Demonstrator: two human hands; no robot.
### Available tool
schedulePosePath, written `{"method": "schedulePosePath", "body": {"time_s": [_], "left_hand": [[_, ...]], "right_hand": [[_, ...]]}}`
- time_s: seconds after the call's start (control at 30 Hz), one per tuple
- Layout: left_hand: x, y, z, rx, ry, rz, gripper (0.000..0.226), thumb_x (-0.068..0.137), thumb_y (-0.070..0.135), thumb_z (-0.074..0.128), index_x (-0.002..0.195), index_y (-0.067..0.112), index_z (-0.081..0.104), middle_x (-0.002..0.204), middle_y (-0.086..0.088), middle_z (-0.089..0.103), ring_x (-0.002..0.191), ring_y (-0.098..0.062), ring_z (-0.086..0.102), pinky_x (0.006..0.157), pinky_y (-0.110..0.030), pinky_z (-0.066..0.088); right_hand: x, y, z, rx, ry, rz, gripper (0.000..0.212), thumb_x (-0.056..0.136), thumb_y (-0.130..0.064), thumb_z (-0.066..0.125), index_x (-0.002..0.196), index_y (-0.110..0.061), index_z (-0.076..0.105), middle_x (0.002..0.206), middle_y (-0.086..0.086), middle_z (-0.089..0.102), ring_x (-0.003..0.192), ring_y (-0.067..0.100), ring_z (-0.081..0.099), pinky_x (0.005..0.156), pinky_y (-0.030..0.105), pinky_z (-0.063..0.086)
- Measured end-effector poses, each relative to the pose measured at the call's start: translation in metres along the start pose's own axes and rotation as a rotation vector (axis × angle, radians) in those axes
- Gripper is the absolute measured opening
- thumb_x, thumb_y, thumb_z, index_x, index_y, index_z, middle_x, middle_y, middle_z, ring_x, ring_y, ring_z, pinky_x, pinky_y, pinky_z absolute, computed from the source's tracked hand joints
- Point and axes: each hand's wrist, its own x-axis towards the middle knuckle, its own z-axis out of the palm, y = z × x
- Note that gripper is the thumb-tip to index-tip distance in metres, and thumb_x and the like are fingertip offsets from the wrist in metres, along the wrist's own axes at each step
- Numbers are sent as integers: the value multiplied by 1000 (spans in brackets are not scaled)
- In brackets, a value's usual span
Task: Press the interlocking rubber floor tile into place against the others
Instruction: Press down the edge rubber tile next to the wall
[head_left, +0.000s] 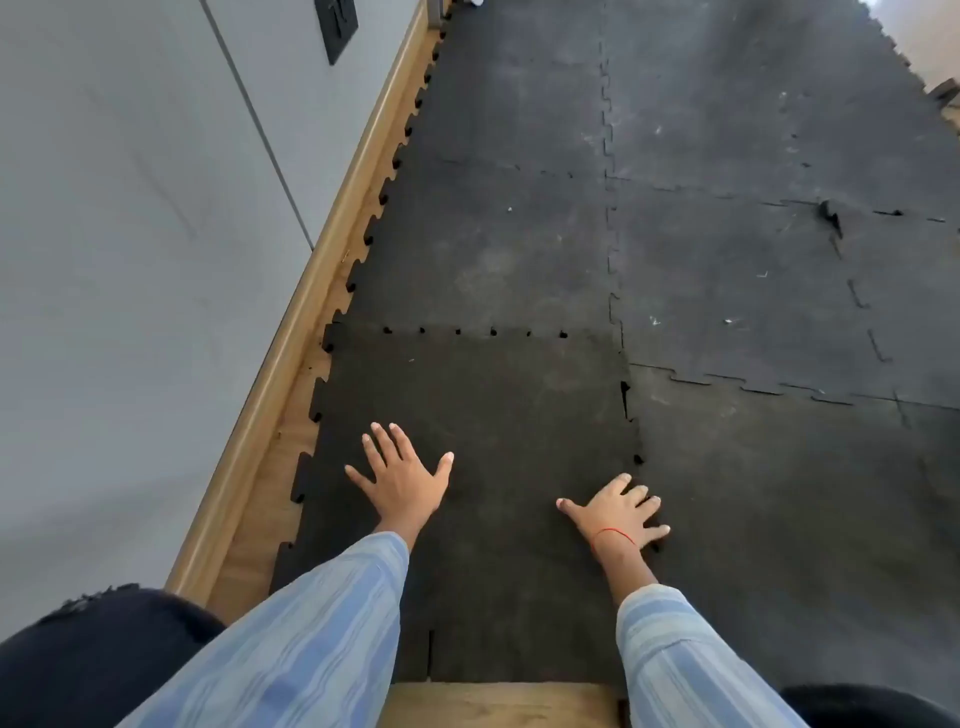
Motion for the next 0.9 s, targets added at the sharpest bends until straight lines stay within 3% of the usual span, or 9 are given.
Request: {"method": "schedulePosePath", "body": {"time_s": [0.17, 0.37, 0.47, 0.67, 0.9], "left_hand": [[1, -17, 9, 4, -71, -40, 98, 87, 73, 40, 157, 21, -4, 163, -8, -14, 149, -36, -9, 115, -64, 5], [16, -38, 0, -200, -71, -361, 145, 58, 84, 65, 153, 11, -16, 159, -23, -18, 147, -43, -11, 113, -65, 5], [19, -45, 1, -186, -41, -350, 147, 55, 84, 66, 153, 9, -13, 160, -21, -15, 147, -43, -8, 113, -65, 7], [33, -65, -8, -244, -63, -407, 150, 52, 83, 70, 154, 8, -11, 161, -23, -7, 147, -44, 1, 116, -62, 12], [40, -78, -17, -201, -32, -356, 149, 50, 82, 71, 155, 7, -5, 161, -22, 2, 147, -44, 9, 117, -57, 19]], "right_hand": [[4, 10, 3, -125, 97, -79, 124, 66, -77, 61, 152, -8, 4, 154, 18, 21, 146, 36, 10, 114, 59, 13], [18, 15, -1, -130, 121, -123, 141, 51, -84, 64, 150, -3, 4, 145, 20, 30, 136, 36, 28, 113, 47, 28], [17, 18, -2, -152, 142, -136, 142, 49, -87, 61, 150, -4, 7, 143, 18, 32, 133, 34, 30, 105, 43, 35], [11, 27, 6, -169, 223, -176, 139, 50, -91, 53, 148, 0, 17, 139, 18, 37, 130, 34, 34, 101, 42, 39], [-8, 26, 21, -169, 258, -132, 137, 49, -92, 53, 146, 1, 23, 134, 18, 42, 125, 33, 38, 96, 41, 41]]}}
